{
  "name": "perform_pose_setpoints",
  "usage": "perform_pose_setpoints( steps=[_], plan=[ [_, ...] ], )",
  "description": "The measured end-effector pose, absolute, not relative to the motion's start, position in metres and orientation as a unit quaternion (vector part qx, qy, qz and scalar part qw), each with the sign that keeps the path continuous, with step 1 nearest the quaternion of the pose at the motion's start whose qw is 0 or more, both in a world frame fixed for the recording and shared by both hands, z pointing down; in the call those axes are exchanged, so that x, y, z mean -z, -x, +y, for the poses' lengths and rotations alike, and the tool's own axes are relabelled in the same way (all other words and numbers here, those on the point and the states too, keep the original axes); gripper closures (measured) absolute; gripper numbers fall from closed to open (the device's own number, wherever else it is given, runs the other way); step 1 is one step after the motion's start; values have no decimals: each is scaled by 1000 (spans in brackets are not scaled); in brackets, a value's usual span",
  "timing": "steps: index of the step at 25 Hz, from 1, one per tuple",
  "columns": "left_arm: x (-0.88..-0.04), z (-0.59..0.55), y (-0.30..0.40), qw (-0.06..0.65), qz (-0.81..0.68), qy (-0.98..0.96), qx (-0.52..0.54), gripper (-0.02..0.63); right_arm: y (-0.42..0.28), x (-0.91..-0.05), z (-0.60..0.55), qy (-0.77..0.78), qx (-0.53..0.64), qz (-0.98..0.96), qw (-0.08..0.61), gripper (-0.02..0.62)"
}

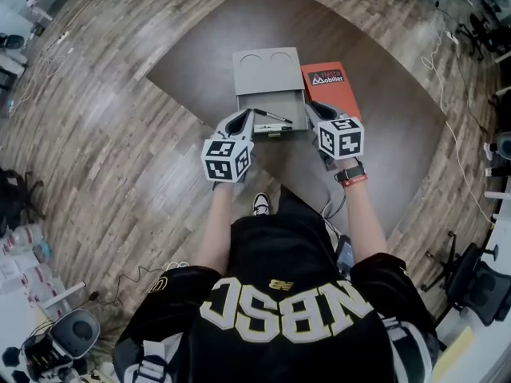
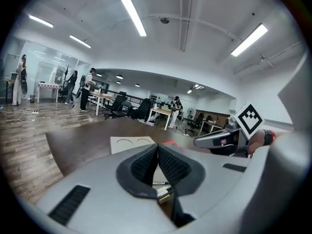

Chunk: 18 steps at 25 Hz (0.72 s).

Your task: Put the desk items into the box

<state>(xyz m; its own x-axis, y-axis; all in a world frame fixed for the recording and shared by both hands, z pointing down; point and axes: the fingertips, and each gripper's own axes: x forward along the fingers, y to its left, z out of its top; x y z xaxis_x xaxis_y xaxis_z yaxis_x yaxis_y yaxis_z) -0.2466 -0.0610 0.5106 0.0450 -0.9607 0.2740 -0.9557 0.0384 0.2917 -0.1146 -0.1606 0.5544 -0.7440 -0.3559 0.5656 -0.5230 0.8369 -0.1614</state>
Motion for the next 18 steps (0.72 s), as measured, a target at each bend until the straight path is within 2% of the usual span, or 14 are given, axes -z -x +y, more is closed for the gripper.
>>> perform_pose_setpoints(
  steps=[9,12,18],
  plan=[
    [-452,-61,234,141,-694,-706,9,591,87,-488,-150,-321,-151,-918,176,586],
    [-445,-56,233,131,-695,-707,12,591,86,-477,-144,-339,-145,-917,150,586],
    [-436,-43,235,110,-696,-709,20,591,94,-470,-121,-329,-128,-925,141,586]
  ],
)
